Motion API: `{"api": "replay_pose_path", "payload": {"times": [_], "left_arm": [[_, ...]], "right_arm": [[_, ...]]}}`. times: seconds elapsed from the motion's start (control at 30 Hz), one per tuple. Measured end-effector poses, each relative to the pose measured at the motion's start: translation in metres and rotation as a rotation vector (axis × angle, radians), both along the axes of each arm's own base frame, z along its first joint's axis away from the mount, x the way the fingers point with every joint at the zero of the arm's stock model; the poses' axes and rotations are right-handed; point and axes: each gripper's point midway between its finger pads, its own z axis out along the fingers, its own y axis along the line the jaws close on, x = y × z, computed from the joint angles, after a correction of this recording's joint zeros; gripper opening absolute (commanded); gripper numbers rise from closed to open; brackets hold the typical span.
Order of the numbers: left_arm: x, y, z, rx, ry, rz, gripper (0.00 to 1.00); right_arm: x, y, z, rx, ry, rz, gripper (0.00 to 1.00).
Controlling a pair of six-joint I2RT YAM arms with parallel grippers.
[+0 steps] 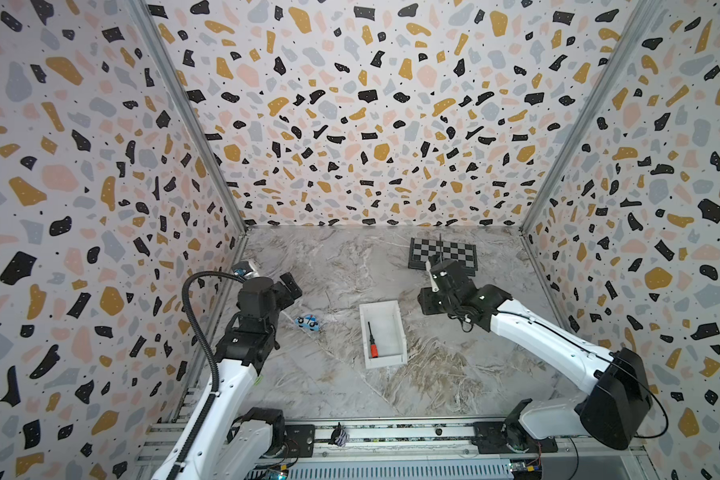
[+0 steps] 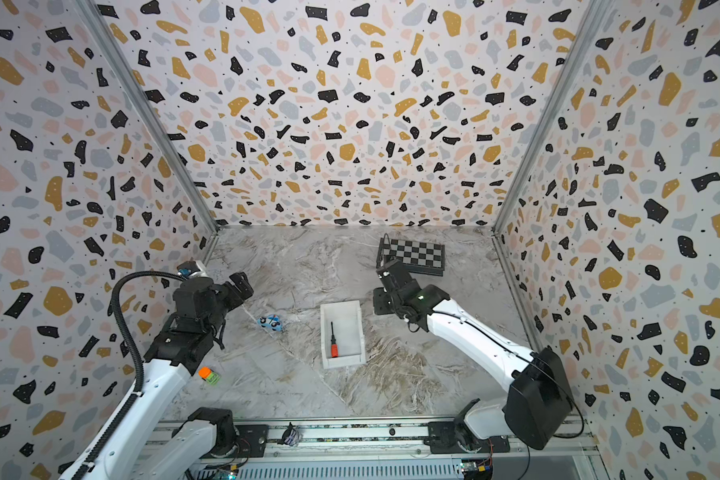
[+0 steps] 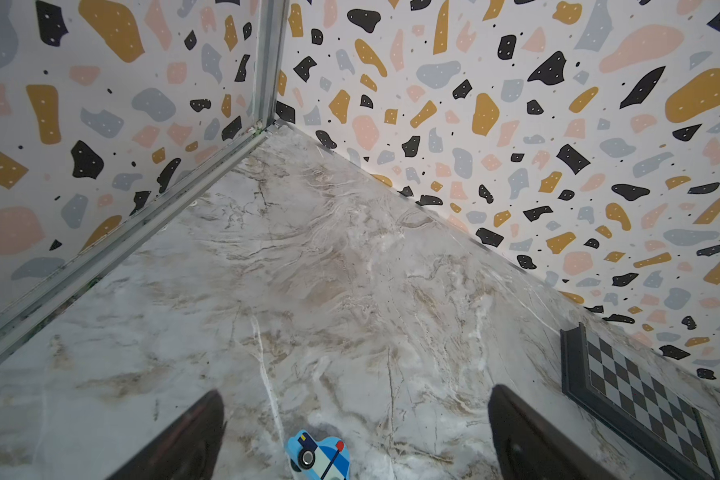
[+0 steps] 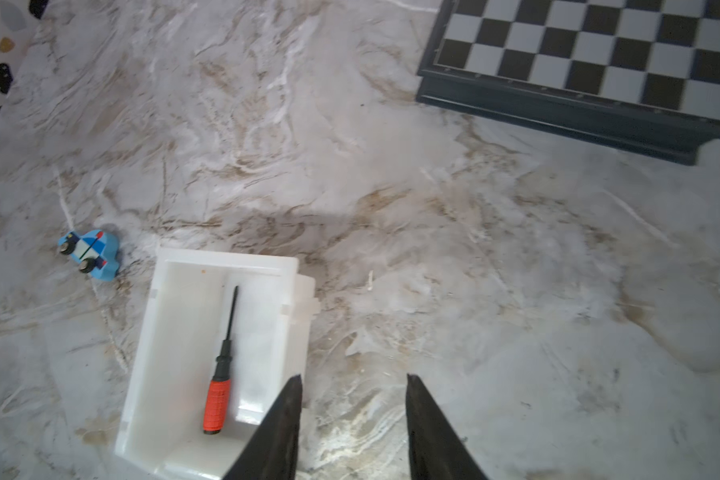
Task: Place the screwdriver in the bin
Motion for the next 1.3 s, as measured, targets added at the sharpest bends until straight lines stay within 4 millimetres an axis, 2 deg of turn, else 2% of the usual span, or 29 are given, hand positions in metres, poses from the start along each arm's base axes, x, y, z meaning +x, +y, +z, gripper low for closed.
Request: {"api": "replay_pose_path", "payload": {"times": [0.17,0.3,0.4,0.53,0.67,0.7,0.73,0.93,1.03,1.13,1.3], "left_arm": [[-0.005,0.002,0.014,0.041,-0.041,-0.012,1.00],[-0.011,0.006,0.030,0.074,-0.093,-0.011,1.00],[-0.016,0.007,0.040,0.101,-0.140,-0.015,1.00],[-0.023,0.008,0.044,0.148,-0.191,-0.029,1.00],[-0.027,0.008,0.044,0.202,-0.227,-0.042,1.00],[-0.028,0.009,0.043,0.218,-0.229,-0.043,1.00],[-0.029,0.010,0.043,0.230,-0.229,-0.043,1.00],[-0.034,0.016,0.048,0.300,-0.256,-0.021,1.00],[-0.033,0.017,0.051,0.319,-0.294,-0.013,1.00],[-0.030,0.015,0.041,0.349,-0.325,-0.027,1.00],[-0.023,0.013,0.000,0.375,-0.305,-0.044,1.00]], "right_arm": [[0.006,-0.053,0.004,-0.006,-0.020,-0.108,0.51],[0.005,-0.081,0.010,0.000,-0.045,-0.151,0.55],[0.004,-0.097,0.013,0.007,-0.067,-0.161,0.61],[0.007,-0.116,0.026,0.016,-0.116,-0.182,0.70],[0.012,-0.133,0.042,0.026,-0.194,-0.207,0.89],[0.013,-0.136,0.045,0.027,-0.216,-0.214,0.96],[0.012,-0.138,0.048,0.030,-0.235,-0.220,0.99],[0.009,-0.150,0.065,0.026,-0.363,-0.271,0.99],[0.008,-0.159,0.065,0.014,-0.416,-0.313,0.99],[0.004,-0.168,0.058,0.002,-0.447,-0.352,0.99],[0.003,-0.176,0.060,-0.006,-0.519,-0.390,0.99]]}}
